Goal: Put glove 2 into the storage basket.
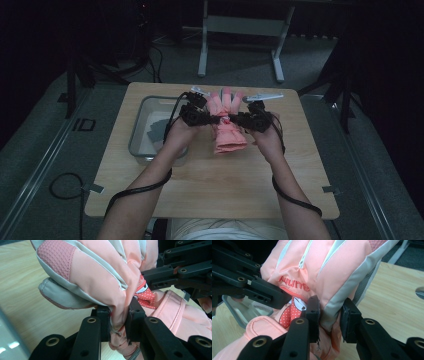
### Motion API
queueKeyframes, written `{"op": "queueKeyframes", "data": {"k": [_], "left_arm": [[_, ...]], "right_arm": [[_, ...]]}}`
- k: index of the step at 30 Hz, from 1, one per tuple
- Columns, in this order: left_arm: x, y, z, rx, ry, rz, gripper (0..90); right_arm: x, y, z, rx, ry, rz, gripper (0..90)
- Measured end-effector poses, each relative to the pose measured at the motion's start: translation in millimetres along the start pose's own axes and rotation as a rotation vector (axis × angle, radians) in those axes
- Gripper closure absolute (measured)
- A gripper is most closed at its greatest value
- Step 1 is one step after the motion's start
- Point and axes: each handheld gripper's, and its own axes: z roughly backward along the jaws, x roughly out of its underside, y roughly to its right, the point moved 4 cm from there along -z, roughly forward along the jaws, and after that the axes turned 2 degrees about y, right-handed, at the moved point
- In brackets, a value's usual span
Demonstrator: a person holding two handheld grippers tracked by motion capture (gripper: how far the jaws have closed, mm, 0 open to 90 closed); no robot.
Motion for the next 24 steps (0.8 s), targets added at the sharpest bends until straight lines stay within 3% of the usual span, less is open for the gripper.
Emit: {"op": "queueKeyframes", "data": {"k": [16,24], "left_arm": [[-2.2,-18.0,43.4,-0.058,0.026,0.011,76.1],[-2.8,-32.0,68.8,-0.099,0.062,0.039,76.1]], "right_arm": [[-31.7,-29.6,-16.8,-0.049,0.016,0.06,71.5],[-53.8,-49.1,-30.0,-0.065,0.017,0.101,71.7]]}}
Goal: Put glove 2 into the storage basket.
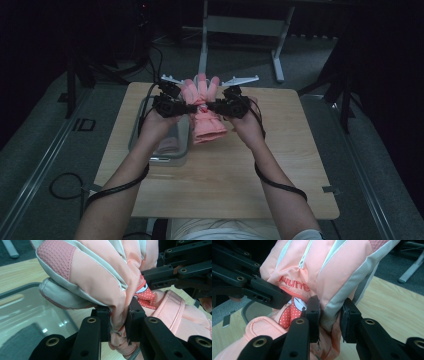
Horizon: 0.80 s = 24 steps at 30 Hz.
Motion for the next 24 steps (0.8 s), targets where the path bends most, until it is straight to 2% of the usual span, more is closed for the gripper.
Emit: {"op": "queueKeyframes", "data": {"k": [7,17,21,24], "left_arm": [[4.6,-15.7,20.5,-0.041,0.001,0.021,76.1],[22.3,-42.4,52.1,-0.11,0.019,0.072,76.1],[31.3,-54.2,59.1,-0.131,0.02,0.092,76.1],[39.3,-63.5,59.5,-0.132,0.021,0.109,76.1]], "right_arm": [[-14.0,-16.3,-17.8,-0.032,-0.003,0.023,71.8],[-30.5,-45.4,-50.5,-0.1,-0.025,0.067,71.9],[-33.7,-56.9,-67.2,-0.119,-0.042,0.084,71.9],[-33.0,-61.5,-77.7,-0.127,-0.056,0.092,72.0]]}}
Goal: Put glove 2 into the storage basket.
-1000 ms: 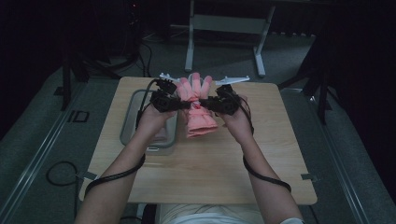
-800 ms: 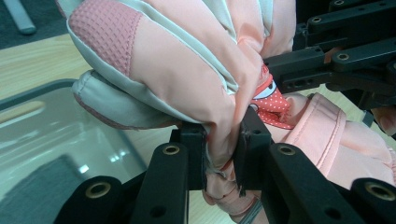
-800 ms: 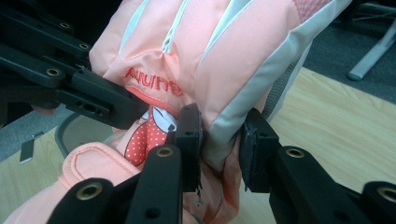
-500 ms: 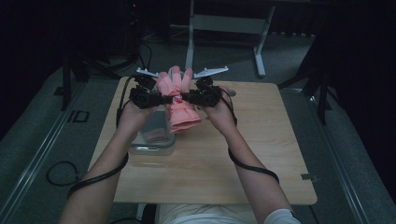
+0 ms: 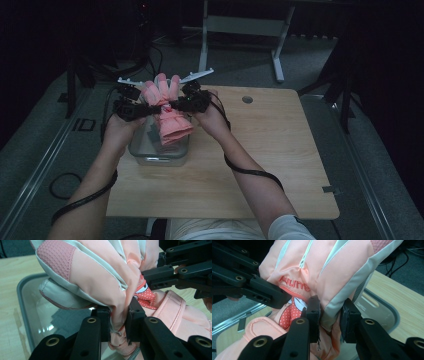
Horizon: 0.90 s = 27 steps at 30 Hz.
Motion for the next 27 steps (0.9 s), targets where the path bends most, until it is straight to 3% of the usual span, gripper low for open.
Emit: {"op": "queueKeyframes", "data": {"k": [8,15,27], "left_arm": [[16.7,-23.4,-17.0,0.015,-0.001,0.066,76.1],[33.4,-33.5,-36.8,0.029,-0.029,0.097,76.2],[60.9,-48.9,-57.5,0.056,-0.09,0.167,76.3]], "right_arm": [[4.6,2.7,-29.1,0.004,-0.056,0.003,72.1],[21.9,8.1,-48.7,0.018,-0.11,-0.006,72.8],[49.2,12.3,-75.1,-0.005,-0.18,-0.051,72.9]]}}
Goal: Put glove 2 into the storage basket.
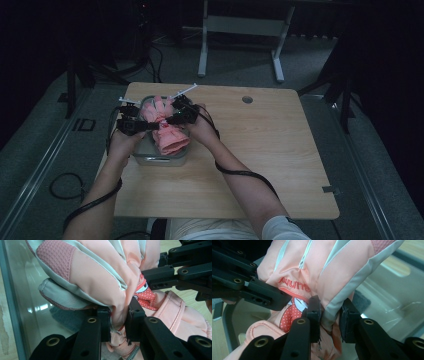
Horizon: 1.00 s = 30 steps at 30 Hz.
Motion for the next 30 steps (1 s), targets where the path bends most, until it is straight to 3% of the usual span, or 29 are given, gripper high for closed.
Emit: {"op": "queueKeyframes", "data": {"k": [6,10,15,21,24,30], "left_arm": [[5.6,-8.8,-5.3,-0.003,-0.012,0.026,76.1],[7.8,-12.7,-10.2,-0.045,-0.03,0.029,74.5],[8.6,-17.8,-14.8,-0.088,-0.044,0.043,71.1],[8.6,-20.4,-16.9,-0.114,-0.055,0.038,66.3],[7.3,-19.6,-17.7,-0.148,-0.064,0.016,61.8],[4.4,-21.2,-19.7,-0.176,-0.072,0.021,55.6]], "right_arm": [[4.1,-1.0,-11.1,-0.005,-0.021,-0.012,72.8],[6.0,0.6,-20.5,-0.005,-0.042,-0.02,72.1],[6.1,3.8,-31.3,-0.012,-0.054,-0.068,70.5],[5.2,7.0,-37.0,-0.02,-0.063,-0.084,68.4],[5.0,8.6,-39.6,-0.022,-0.065,-0.091,66.5],[3.1,12.4,-42.8,-0.007,-0.079,-0.086,63.2]]}}
